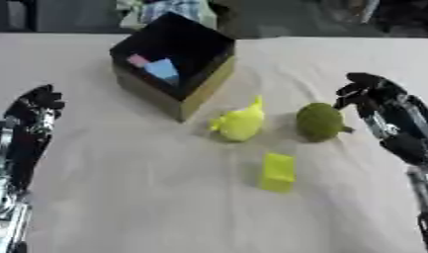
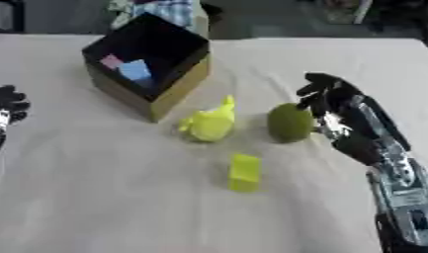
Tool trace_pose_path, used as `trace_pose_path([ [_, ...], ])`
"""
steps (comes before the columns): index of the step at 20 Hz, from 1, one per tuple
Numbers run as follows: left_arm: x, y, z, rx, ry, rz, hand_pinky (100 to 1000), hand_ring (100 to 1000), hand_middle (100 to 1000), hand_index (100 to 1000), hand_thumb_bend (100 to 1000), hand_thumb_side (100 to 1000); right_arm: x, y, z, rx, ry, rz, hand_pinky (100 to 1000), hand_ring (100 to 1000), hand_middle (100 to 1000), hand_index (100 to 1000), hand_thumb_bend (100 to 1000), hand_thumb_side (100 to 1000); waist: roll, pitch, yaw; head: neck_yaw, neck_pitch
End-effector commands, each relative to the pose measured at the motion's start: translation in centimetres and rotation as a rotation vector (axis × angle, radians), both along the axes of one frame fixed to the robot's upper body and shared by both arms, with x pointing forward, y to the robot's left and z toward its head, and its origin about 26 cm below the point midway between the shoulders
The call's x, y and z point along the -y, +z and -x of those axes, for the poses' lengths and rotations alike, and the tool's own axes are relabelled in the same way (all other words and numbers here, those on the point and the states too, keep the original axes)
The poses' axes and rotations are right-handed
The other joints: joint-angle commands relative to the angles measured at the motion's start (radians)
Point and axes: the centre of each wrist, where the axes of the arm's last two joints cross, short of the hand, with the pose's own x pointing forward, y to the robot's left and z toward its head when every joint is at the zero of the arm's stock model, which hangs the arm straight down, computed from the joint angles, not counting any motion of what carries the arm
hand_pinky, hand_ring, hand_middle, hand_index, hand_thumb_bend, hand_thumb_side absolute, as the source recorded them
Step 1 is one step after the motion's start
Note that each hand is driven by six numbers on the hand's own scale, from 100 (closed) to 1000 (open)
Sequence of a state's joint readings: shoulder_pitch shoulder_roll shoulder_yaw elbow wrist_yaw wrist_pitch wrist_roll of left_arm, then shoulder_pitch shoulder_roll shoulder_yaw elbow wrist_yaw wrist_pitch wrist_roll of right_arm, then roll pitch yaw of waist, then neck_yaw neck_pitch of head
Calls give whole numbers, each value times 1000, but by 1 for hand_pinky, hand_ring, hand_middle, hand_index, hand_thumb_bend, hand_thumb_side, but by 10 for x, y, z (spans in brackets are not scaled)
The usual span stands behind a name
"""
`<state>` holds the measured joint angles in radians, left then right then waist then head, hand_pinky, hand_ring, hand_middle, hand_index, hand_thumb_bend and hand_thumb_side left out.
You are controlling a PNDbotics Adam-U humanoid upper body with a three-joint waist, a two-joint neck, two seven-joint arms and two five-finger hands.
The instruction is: Pick up objects on the table and place them in the box.
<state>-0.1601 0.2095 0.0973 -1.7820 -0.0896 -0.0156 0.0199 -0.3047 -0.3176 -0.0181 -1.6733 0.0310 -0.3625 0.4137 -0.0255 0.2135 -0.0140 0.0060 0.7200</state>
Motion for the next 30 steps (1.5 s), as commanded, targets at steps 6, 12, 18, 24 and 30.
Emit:
trace_pose_path([
  [6,-2,8,0,22,-6,-23,821,768,718,844,100,655,9,24,-14,115,127,373,801,717,775,925,100,526,-12,-15,7,-5,-1],
  [12,-2,7,0,18,-8,-26,822,768,718,845,100,655,2,31,-21,194,224,634,810,761,823,950,100,479,-14,-17,9,-6,1],
  [18,-2,7,0,16,-10,-27,822,768,718,845,100,655,-10,32,-29,256,275,823,805,779,840,963,100,484,-13,-17,12,-7,3],
  [24,-2,6,0,13,-9,-27,822,768,717,845,100,656,-18,29,-34,297,292,918,804,792,850,974,136,530,-13,-18,13,-8,6],
  [30,-2,6,0,10,-10,-29,822,768,717,845,100,656,-29,29,-38,350,351,1022,811,813,868,984,179,561,-16,-19,17,-11,7],
])
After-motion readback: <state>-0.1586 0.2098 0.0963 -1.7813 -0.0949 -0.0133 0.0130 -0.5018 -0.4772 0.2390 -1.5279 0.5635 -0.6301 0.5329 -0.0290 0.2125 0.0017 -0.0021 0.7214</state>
